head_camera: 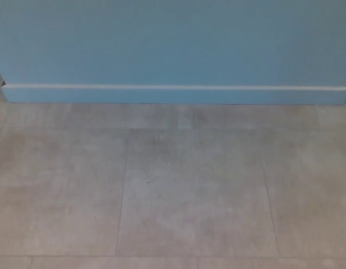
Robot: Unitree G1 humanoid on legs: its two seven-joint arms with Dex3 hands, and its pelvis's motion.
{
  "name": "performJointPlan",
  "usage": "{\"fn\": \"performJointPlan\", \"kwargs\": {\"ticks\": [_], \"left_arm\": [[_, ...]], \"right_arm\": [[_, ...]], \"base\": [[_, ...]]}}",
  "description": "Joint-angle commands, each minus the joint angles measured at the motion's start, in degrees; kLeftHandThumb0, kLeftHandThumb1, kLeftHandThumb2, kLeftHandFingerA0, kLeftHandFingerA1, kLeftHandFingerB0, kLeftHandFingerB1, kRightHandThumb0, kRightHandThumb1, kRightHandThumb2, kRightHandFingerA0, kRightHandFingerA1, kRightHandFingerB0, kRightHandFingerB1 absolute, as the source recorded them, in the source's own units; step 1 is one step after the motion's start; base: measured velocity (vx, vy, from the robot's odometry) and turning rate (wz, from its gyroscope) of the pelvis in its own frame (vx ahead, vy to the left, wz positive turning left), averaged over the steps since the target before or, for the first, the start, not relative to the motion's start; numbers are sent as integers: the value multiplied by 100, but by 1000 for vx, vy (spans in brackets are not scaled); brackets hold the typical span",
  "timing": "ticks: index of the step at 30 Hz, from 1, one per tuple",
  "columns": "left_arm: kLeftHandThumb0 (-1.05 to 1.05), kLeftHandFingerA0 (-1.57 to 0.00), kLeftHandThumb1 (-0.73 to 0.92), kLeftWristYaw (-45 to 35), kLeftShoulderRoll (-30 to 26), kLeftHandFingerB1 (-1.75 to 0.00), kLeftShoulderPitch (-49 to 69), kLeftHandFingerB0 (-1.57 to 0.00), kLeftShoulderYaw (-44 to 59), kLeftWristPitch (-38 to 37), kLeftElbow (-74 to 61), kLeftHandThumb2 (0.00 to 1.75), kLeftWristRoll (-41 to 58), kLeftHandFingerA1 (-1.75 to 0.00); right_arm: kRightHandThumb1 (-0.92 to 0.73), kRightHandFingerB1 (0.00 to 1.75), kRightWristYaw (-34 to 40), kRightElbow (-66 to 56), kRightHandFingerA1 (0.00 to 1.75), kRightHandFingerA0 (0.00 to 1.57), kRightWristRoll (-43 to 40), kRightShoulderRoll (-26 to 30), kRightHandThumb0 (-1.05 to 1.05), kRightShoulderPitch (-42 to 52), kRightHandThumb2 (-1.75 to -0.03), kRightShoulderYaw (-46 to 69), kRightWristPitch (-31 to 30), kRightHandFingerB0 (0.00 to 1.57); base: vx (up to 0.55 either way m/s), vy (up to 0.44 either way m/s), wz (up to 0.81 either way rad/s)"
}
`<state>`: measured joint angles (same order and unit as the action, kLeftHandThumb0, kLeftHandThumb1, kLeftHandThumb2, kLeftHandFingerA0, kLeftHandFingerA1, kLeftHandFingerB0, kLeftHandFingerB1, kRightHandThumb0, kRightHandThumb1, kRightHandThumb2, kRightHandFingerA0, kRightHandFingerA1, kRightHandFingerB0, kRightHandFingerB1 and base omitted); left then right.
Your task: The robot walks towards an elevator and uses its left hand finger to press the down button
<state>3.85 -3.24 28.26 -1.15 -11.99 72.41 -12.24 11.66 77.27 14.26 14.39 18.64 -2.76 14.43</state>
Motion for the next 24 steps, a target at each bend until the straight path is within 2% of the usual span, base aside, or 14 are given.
{"fn": "performJointPlan", "kwargs": {"ticks": [1,15,16,24], "left_arm": [[-42,-62,60,183,-34,-61,-29,-58,10,-416,93,62,48,-77],[-42,-62,60,194,-35,-61,-23,-58,13,-484,174,62,61,-77],[-42,-62,60,194,-35,-61,-21,-58,13,-485,177,62,62,-77],[-42,-62,60,197,-18,-61,-12,-58,14,-490,190,62,63,-77]], "right_arm": [[-46,36,263,62,39,47,99,103,-44,-33,-55,7,334,50],[-46,36,290,95,39,47,161,103,-44,-26,-55,25,367,50],[-46,36,291,95,39,47,164,103,-44,-25,-55,25,368,50],[-46,36,294,98,39,47,181,121,-44,-21,-55,30,375,50]], "base": [[0,0,0],[0,0,0],[44,45,152],[9,13,0]]}}
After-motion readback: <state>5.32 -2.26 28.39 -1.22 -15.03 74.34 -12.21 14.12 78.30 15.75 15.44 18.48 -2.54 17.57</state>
